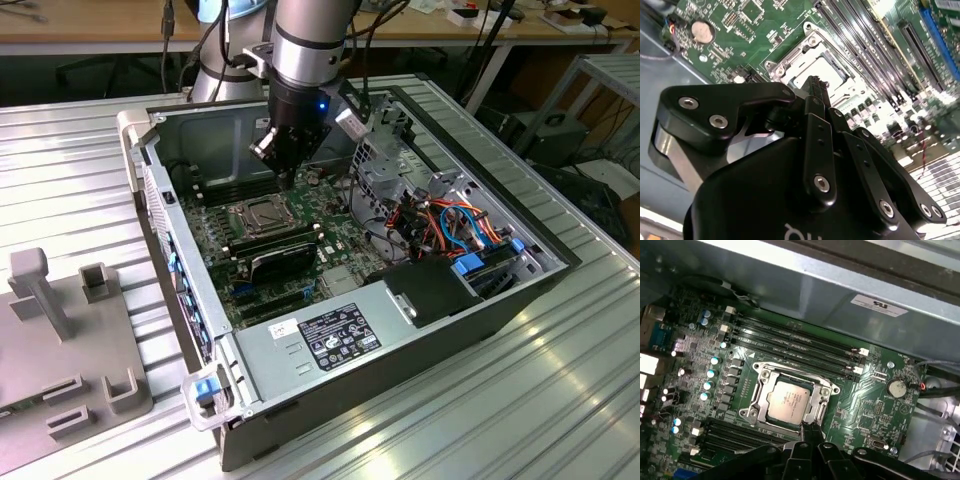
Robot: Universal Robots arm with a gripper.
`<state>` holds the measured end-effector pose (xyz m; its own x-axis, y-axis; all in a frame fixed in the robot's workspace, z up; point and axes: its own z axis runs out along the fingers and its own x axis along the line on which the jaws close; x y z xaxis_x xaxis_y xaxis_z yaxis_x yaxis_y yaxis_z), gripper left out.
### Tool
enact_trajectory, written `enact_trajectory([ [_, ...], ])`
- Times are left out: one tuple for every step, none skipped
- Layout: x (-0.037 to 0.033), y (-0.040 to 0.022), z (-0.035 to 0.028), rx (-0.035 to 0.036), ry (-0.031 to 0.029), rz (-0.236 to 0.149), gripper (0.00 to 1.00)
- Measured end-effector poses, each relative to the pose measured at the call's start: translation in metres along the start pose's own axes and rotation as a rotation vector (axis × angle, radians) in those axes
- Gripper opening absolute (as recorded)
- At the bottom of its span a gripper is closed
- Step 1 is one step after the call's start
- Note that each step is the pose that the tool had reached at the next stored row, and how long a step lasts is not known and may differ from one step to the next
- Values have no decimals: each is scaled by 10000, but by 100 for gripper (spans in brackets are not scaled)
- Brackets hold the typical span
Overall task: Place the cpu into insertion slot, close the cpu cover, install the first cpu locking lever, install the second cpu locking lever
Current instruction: 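Install the second cpu locking lever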
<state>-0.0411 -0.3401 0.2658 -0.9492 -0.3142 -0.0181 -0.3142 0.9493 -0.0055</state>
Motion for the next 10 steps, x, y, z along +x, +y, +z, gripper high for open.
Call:
enact_trajectory([
  [-2,-1,0,-2,-1,-135,11],
  [-2,-1,0,-4,-2,-199,11],
  [-2,-1,0,-4,-2,-207,11],
  [-2,-1,0,-4,-1,-207,11],
  [-2,-1,0,-4,-1,-210,11],
  [-2,-1,0,-4,-1,-212,11],
  [-2,-1,0,-4,-1,-212,11],
  [-2,-1,0,-4,-1,-213,11],
  [-2,-1,0,-4,0,-214,11],
  [-2,-1,0,-4,-1,-214,11],
])
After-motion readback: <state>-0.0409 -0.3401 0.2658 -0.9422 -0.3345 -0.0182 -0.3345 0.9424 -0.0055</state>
